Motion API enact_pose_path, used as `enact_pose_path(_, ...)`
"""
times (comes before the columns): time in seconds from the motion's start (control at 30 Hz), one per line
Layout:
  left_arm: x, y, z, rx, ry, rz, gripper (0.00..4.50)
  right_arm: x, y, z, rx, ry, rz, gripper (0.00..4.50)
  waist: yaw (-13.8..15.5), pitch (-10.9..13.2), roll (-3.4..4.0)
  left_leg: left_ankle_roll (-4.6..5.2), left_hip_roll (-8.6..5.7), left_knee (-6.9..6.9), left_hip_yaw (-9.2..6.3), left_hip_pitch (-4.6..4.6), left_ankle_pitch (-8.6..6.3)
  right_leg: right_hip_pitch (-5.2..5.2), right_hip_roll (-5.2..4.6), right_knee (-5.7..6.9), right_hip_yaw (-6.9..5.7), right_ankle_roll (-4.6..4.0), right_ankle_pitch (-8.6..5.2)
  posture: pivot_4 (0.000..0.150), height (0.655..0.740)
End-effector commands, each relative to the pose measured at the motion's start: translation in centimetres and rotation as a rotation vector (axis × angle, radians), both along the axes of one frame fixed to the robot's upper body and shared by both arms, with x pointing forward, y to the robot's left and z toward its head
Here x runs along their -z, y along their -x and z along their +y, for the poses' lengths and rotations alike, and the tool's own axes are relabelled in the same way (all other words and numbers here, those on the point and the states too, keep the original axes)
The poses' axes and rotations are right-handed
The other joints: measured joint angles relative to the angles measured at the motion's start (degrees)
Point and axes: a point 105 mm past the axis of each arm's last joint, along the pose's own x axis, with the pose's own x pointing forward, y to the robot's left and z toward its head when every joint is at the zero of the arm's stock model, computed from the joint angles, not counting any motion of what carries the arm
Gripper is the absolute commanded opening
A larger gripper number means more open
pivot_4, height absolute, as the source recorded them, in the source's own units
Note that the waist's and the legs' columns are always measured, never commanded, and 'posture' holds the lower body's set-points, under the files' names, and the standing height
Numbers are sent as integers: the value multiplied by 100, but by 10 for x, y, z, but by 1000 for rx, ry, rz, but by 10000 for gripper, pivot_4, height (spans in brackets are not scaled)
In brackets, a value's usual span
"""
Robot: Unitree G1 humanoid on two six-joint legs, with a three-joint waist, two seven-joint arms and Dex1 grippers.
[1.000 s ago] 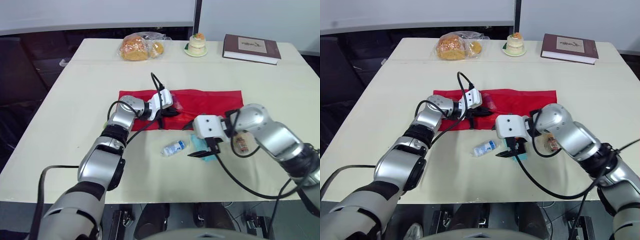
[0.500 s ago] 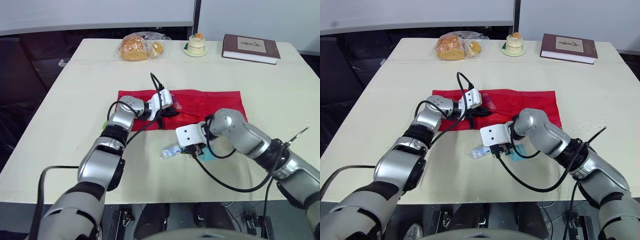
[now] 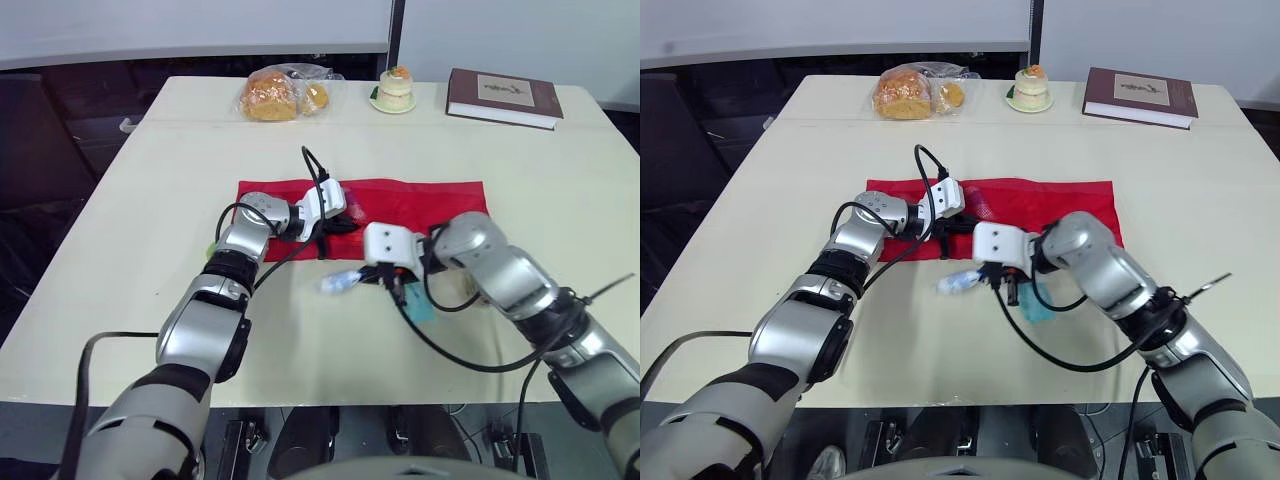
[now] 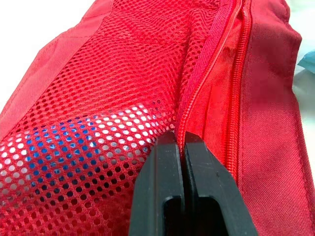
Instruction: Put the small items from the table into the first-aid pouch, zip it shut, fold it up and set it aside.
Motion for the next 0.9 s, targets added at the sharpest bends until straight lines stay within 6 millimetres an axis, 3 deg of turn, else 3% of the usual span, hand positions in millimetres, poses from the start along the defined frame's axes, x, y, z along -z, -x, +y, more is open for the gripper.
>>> enact_pose_path(0.03,-10,0,-8,10,49,-19,0,-19,-19,-39,250,-72,-28,102,6,0,0,2,0,0,-1,0,-1,0,0,-1,0,0,0,1500,7289)
enact_pose_path(0.23,-9,3,-25,42,76,-7,0,-18,-26,-74,528,-98,-4,102,17,0,0,5,1,-2,-3,-1,-3,-1,0,2,-1,0,0,1500,7289)
enact_pose_path(0.33,-10,4,-35,55,93,-7,0,-13,-24,-74,643,-133,64,102,16,0,0,8,1,-2,-2,-1,-4,-1,0,2,-1,0,0,1500,7289)
enact_pose_path(0.57,-16,5,-53,71,128,-14,0,-3,-9,-63,717,-158,197,102,29,0,0,10,-1,-2,-2,-3,-5,-1,-1,0,0,0,0,1500,7289)
enact_pose_path(0.9,-24,5,-56,71,164,-29,0,6,-18,-67,924,-277,349,102,6,-1,1,10,-1,-2,-4,-3,-5,-1,1,3,0,0,0,1500,7289)
